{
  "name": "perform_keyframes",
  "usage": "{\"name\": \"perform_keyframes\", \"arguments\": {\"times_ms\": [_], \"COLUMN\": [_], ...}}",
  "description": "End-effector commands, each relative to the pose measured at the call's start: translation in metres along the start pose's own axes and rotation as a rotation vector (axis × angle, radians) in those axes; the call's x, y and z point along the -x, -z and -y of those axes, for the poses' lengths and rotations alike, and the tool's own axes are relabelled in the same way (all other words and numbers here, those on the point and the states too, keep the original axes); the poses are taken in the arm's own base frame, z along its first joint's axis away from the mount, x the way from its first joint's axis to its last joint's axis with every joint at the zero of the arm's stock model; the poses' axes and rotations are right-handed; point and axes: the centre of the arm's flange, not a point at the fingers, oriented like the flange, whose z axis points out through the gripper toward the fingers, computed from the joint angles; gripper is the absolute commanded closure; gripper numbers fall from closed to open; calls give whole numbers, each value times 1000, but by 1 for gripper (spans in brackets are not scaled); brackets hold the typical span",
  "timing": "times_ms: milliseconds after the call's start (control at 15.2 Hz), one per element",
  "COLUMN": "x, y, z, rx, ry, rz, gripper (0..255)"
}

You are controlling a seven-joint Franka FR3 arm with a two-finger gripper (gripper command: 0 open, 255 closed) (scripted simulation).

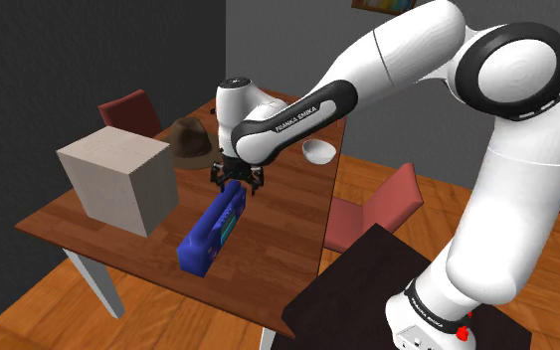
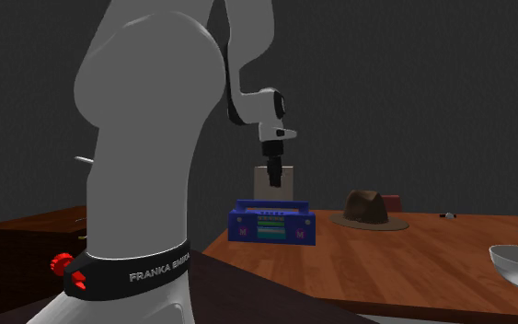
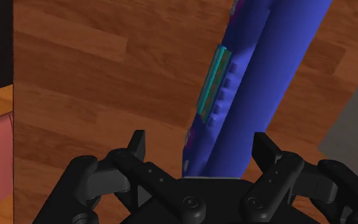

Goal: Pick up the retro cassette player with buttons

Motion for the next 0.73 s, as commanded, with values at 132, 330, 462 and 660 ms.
{"name": "perform_keyframes", "arguments": {"times_ms": [132,330,462,660], "x": [-17,-24,-23,-22], "y": [-36,-54,-65,-81], "z": [35,48,49,50], "rx": [7,9,9,9], "ry": [-102,-139,-139,-139], "rz": [11,16,16,16], "gripper": [0,0,0,0]}}
